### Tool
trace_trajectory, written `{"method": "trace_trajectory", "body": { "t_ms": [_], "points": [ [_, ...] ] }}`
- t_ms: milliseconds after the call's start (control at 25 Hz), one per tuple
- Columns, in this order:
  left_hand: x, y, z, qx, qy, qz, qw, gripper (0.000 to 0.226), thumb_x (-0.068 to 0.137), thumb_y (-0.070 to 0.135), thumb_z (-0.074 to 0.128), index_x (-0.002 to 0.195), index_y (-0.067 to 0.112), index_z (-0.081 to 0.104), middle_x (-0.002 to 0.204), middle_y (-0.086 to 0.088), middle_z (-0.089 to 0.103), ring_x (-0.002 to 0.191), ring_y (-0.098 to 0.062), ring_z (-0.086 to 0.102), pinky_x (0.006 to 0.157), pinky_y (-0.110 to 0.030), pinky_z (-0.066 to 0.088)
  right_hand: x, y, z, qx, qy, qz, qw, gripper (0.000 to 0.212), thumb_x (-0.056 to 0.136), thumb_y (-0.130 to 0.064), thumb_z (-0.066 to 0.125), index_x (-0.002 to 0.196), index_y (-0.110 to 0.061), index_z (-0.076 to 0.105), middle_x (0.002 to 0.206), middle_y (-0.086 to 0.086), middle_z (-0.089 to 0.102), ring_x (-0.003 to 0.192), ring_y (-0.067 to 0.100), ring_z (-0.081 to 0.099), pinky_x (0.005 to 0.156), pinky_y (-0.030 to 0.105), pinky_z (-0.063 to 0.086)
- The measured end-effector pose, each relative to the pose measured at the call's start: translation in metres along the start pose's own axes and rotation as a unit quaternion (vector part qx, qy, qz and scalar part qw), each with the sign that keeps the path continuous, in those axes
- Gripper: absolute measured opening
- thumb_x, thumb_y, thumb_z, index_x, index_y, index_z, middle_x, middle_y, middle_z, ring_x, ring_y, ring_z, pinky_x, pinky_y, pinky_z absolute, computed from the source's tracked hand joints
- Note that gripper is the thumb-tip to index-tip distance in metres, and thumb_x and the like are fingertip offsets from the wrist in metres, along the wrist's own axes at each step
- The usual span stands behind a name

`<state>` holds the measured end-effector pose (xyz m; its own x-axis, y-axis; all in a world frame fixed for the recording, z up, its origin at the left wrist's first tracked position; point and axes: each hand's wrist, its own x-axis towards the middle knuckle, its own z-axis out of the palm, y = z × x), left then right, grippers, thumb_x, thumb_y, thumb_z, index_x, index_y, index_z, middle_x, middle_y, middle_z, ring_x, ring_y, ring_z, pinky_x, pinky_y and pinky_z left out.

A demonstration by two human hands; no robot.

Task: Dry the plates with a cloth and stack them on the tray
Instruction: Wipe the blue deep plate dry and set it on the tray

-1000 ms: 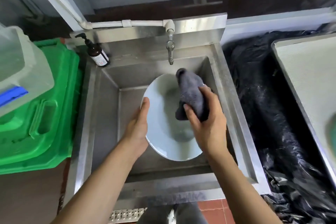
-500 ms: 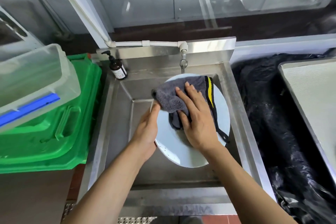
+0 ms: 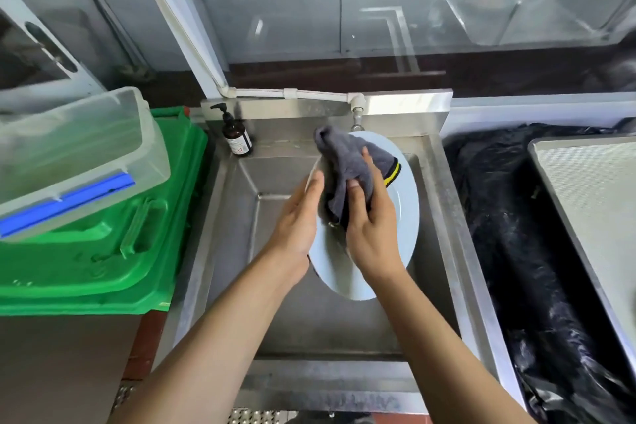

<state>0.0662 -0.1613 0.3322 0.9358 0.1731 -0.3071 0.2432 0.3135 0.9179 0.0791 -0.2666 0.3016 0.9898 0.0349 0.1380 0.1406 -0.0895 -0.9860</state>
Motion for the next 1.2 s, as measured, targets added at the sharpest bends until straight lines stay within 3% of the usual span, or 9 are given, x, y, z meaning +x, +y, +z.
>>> {"method": "trace_trajectory", "body": {
  "t_ms": [200, 280, 400, 520, 640, 720, 840, 1000, 1200],
  "points": [
    [0.001, 0.021, 0.001, -0.061, -0.006, -0.080, 0.995, 0.049, 0.098, 0.052, 0.052, 0.083, 0.016, 0.082, 0.093, -0.009, 0.078, 0.081, -0.019, 0.076, 0.062, -0.026, 0.059, -0.042, -0.006, 0.004, -0.006, -0.064, -0.052, 0.997, 0.045, 0.108, -0.020, 0.043, 0.152, -0.022, 0.044, 0.150, -0.009, 0.053, 0.143, 0.010, 0.045, 0.119, 0.038, 0.036],
    [-0.001, 0.028, -0.005, -0.083, -0.019, -0.113, 0.990, 0.058, 0.094, 0.060, 0.053, 0.081, 0.012, 0.083, 0.087, -0.013, 0.077, 0.071, -0.021, 0.075, 0.057, -0.027, 0.058, -0.060, -0.002, 0.003, -0.034, -0.067, -0.087, 0.993, 0.048, 0.107, -0.019, 0.043, 0.153, -0.030, 0.042, 0.150, -0.013, 0.052, 0.143, 0.009, 0.045, 0.118, 0.035, 0.035],
    [-0.006, 0.032, -0.011, -0.103, -0.028, -0.118, 0.987, 0.067, 0.091, 0.063, 0.055, 0.124, 0.006, 0.069, 0.117, -0.019, 0.072, 0.095, -0.031, 0.074, 0.072, -0.037, 0.060, -0.075, 0.012, -0.005, -0.115, -0.083, -0.137, 0.980, 0.049, 0.106, -0.020, 0.046, 0.151, -0.039, 0.041, 0.158, -0.019, 0.041, 0.147, 0.004, 0.037, 0.121, 0.039, 0.032],
    [-0.006, 0.033, -0.016, -0.077, 0.037, -0.084, 0.993, 0.060, 0.089, 0.061, 0.060, 0.127, 0.016, 0.065, 0.116, -0.010, 0.075, 0.105, -0.030, 0.073, 0.087, -0.044, 0.059, -0.084, 0.037, -0.028, -0.204, -0.078, -0.136, 0.966, 0.045, 0.104, -0.020, 0.049, 0.146, -0.037, 0.043, 0.159, -0.032, 0.028, 0.147, -0.007, 0.028, 0.122, 0.038, 0.027],
    [-0.012, 0.036, -0.020, -0.048, 0.012, -0.067, 0.996, 0.056, 0.089, 0.061, 0.056, 0.128, 0.023, 0.065, 0.120, -0.002, 0.074, 0.109, -0.024, 0.071, 0.088, -0.041, 0.058, -0.074, 0.053, -0.049, -0.243, -0.021, -0.106, 0.964, 0.047, 0.103, -0.015, 0.055, 0.148, -0.028, 0.048, 0.161, -0.016, 0.032, 0.150, -0.003, 0.025, 0.122, 0.050, 0.027],
    [-0.018, 0.034, -0.021, -0.033, 0.009, -0.064, 0.997, 0.053, 0.090, 0.060, 0.056, 0.124, 0.022, 0.069, 0.118, 0.000, 0.075, 0.107, -0.021, 0.072, 0.079, -0.036, 0.060, -0.058, 0.051, -0.053, -0.265, 0.049, -0.073, 0.960, 0.050, 0.102, -0.033, 0.055, 0.151, -0.024, 0.049, 0.166, -0.004, 0.028, 0.155, 0.006, 0.018, 0.125, 0.053, 0.020],
    [-0.026, 0.033, -0.018, -0.020, -0.023, -0.053, 0.998, 0.060, 0.087, 0.062, 0.056, 0.130, 0.022, 0.066, 0.125, -0.002, 0.072, 0.115, -0.022, 0.069, 0.095, -0.043, 0.055, -0.039, 0.041, -0.048, -0.279, 0.068, -0.027, 0.958, 0.073, 0.096, -0.056, 0.058, 0.160, -0.038, 0.028, 0.172, 0.000, 0.007, 0.158, 0.011, -0.003, 0.129, 0.044, 0.004],
    [-0.030, 0.036, -0.014, 0.007, -0.027, -0.013, 1.000, 0.061, 0.084, 0.059, 0.059, 0.129, 0.019, 0.066, 0.126, -0.003, 0.071, 0.118, -0.023, 0.067, 0.106, -0.050, 0.049, -0.037, 0.040, -0.030, -0.199, 0.072, 0.008, 0.977, 0.066, 0.105, -0.021, 0.053, 0.158, -0.047, 0.022, 0.166, -0.020, 0.002, 0.157, 0.008, -0.001, 0.123, 0.058, 0.022],
    [-0.033, 0.037, -0.009, 0.014, -0.024, 0.011, 1.000, 0.047, 0.094, 0.050, 0.057, 0.125, 0.017, 0.069, 0.120, -0.004, 0.074, 0.115, -0.022, 0.069, 0.106, -0.048, 0.049, -0.039, 0.021, 0.001, -0.123, 0.021, -0.047, 0.991, 0.061, 0.103, -0.015, 0.050, 0.158, -0.034, 0.031, 0.168, -0.020, 0.017, 0.155, 0.000, 0.013, 0.127, 0.034, 0.019]
  ]
}}
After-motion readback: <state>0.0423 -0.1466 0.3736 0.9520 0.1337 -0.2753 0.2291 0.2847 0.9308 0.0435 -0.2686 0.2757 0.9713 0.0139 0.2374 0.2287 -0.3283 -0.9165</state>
